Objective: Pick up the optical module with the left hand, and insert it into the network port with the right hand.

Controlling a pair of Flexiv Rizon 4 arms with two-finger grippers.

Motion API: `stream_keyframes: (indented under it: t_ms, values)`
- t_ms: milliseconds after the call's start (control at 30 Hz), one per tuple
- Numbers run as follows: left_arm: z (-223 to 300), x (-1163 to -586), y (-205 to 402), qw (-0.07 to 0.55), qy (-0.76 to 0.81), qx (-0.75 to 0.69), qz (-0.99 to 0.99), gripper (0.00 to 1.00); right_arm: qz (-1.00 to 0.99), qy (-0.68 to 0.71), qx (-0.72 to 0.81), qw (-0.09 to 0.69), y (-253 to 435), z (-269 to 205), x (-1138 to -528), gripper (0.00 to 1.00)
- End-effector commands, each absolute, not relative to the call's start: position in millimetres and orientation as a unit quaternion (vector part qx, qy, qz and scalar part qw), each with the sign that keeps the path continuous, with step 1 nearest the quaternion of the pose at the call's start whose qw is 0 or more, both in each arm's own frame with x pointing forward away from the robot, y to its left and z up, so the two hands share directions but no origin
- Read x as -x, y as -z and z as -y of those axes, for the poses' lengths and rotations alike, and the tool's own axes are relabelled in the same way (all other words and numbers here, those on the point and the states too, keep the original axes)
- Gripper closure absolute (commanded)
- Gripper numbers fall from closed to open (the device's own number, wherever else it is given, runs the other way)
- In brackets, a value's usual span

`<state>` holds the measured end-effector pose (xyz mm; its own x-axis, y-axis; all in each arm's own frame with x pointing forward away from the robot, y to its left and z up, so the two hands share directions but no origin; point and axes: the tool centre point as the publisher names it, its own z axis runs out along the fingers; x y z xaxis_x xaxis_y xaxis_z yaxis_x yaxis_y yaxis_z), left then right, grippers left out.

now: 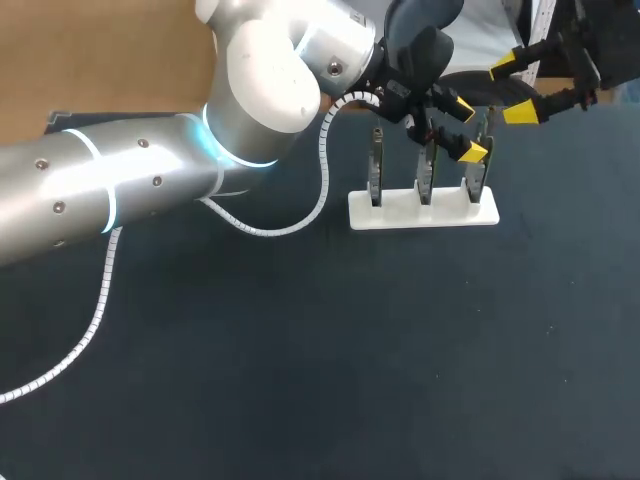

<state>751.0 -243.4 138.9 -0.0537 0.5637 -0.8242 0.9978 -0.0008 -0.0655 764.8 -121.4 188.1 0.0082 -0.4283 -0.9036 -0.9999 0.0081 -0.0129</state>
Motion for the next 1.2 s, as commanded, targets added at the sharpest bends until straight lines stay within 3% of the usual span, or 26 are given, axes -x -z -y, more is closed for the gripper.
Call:
stream_keyframes:
  t_ms: [33,67,133,167,1200]
  values:
    - [244,-752,-139,0.308,0.351,-0.615,-0.635,0.0,-0.593,-0.375,0.6,0.384,-190,121,-767,0.0]
    - [244,-752,-139,0.308,0.351,-0.615,-0.635,0.0,-0.592,-0.374,0.602,0.384,-190,121,-767,0.0]
    - [244,-752,-139,0.308,0.351,-0.615,-0.635,0.0,-0.592,-0.372,0.604,0.384,-191,121,-767,0.83]
    - [244,-752,-139,0.308,0.351,-0.615,-0.635,0.0,-0.592,-0.371,0.605,0.383,-191,120,-767,1.0]
    - [244,-752,-139,0.308,0.351,-0.615,-0.635,0.0,-0.606,-0.36,0.618,0.349,-174,112,-772,1.0]
